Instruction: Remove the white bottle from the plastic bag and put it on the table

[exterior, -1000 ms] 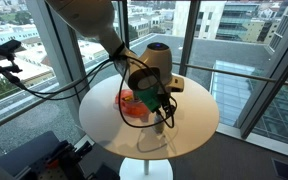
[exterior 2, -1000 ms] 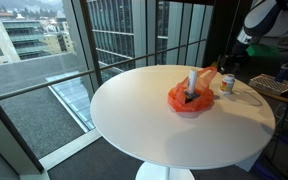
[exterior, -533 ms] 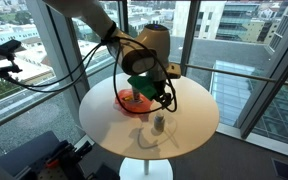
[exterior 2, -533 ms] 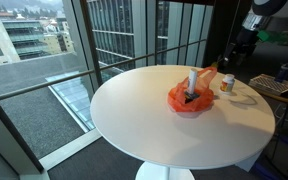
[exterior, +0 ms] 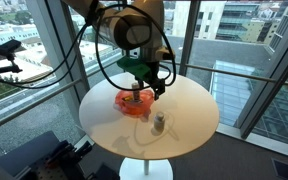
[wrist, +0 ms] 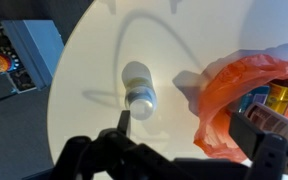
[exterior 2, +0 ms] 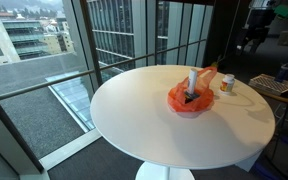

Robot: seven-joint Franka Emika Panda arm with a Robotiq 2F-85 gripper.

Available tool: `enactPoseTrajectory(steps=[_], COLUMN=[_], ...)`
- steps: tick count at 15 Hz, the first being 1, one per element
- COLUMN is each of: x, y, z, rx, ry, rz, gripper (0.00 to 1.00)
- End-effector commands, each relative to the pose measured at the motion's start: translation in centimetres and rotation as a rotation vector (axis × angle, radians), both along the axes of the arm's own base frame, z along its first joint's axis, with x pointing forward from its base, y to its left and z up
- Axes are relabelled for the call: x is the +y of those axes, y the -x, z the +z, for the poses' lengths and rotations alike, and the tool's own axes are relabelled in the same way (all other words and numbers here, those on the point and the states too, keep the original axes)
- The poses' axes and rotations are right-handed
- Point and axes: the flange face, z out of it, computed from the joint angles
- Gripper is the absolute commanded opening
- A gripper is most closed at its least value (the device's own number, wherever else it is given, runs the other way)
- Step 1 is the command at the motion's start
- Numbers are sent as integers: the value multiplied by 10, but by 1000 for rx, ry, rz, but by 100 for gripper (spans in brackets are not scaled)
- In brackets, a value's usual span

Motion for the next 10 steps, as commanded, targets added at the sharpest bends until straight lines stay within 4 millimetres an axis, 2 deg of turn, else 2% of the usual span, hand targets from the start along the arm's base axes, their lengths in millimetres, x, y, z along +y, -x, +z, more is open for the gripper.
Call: enactPoseTrajectory(steps=[1, 6, 10], x=[11, 27, 32], y=[10, 21, 27], z=[39, 83, 99], rx=[16, 14, 28], ry=[83, 57, 53], rz=[-1, 29, 34], gripper=[100, 100, 100])
